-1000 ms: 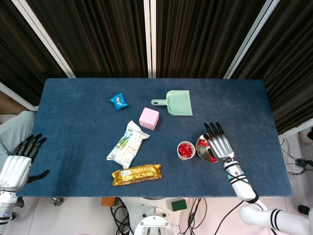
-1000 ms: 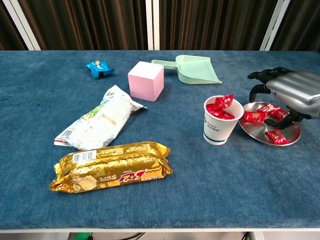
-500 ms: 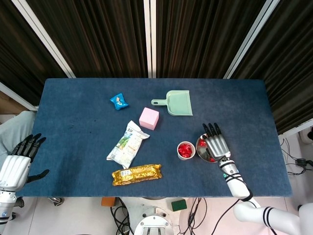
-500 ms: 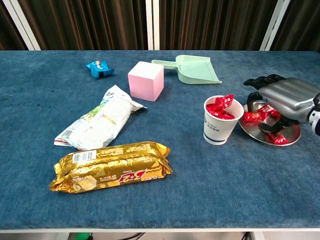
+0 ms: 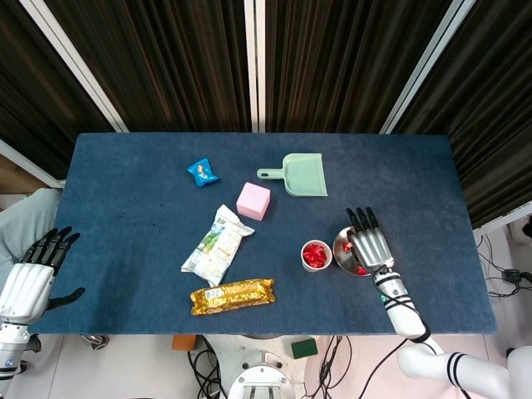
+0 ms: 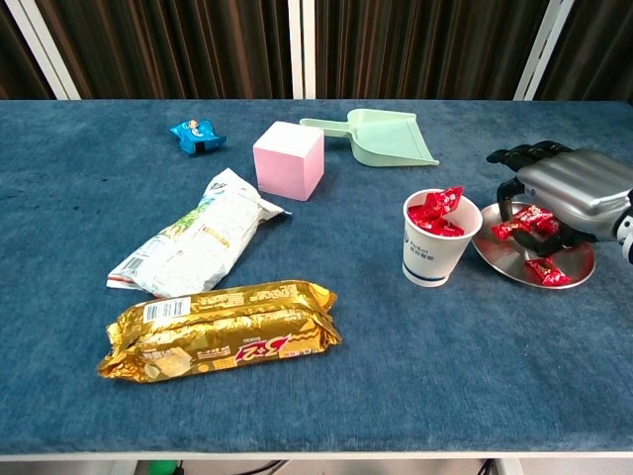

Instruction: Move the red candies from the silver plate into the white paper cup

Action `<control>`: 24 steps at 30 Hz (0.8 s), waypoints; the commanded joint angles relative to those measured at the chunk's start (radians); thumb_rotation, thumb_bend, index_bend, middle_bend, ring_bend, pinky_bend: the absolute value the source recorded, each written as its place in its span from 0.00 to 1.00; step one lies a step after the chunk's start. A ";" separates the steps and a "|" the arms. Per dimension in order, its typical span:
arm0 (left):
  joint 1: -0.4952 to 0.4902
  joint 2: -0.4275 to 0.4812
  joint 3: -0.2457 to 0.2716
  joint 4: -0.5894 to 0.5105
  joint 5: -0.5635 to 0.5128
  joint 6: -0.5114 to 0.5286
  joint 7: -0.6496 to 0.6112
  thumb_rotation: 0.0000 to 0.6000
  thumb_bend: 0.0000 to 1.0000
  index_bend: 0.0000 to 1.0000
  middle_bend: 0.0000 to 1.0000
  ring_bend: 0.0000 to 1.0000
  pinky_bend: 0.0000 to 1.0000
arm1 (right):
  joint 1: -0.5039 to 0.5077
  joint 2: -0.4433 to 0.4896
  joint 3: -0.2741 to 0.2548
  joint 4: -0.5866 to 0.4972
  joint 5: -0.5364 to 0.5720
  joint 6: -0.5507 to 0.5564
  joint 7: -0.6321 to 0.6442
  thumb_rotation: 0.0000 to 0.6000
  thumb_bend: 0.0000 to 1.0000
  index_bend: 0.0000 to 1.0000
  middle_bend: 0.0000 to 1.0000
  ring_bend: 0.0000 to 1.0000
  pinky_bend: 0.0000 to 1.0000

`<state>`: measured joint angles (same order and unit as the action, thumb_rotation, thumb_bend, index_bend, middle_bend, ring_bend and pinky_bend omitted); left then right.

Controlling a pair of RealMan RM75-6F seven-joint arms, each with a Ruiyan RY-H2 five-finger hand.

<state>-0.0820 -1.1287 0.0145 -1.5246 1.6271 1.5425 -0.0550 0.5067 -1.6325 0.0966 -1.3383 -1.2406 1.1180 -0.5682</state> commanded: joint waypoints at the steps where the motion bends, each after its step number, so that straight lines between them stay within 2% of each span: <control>1: 0.000 0.000 0.000 0.000 -0.001 0.000 0.000 1.00 0.09 0.11 0.07 0.04 0.18 | -0.010 0.031 0.003 -0.056 -0.053 0.048 0.047 1.00 0.48 0.60 0.03 0.00 0.00; 5: -0.001 -0.001 0.001 -0.002 0.002 -0.002 0.004 1.00 0.09 0.11 0.07 0.04 0.18 | -0.019 0.060 0.009 -0.134 -0.137 0.124 0.100 1.00 0.48 0.60 0.04 0.00 0.00; 10: 0.000 -0.001 0.001 -0.003 0.003 0.002 0.007 1.00 0.09 0.11 0.07 0.04 0.18 | -0.017 0.062 -0.003 -0.178 -0.224 0.165 0.151 1.00 0.48 0.60 0.05 0.00 0.00; 22: 0.003 0.002 0.000 0.003 0.000 0.007 -0.010 1.00 0.09 0.11 0.07 0.04 0.18 | 0.007 0.015 -0.043 -0.118 -0.291 0.118 0.160 1.00 0.46 0.59 0.05 0.00 0.00; 24: 0.003 0.002 0.000 0.005 0.002 0.008 -0.012 1.00 0.09 0.11 0.07 0.04 0.18 | 0.008 0.021 -0.049 -0.118 -0.294 0.109 0.164 1.00 0.42 0.52 0.04 0.00 0.00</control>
<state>-0.0792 -1.1265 0.0144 -1.5195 1.6293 1.5503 -0.0671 0.5139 -1.6143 0.0507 -1.4566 -1.5323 1.2302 -0.4061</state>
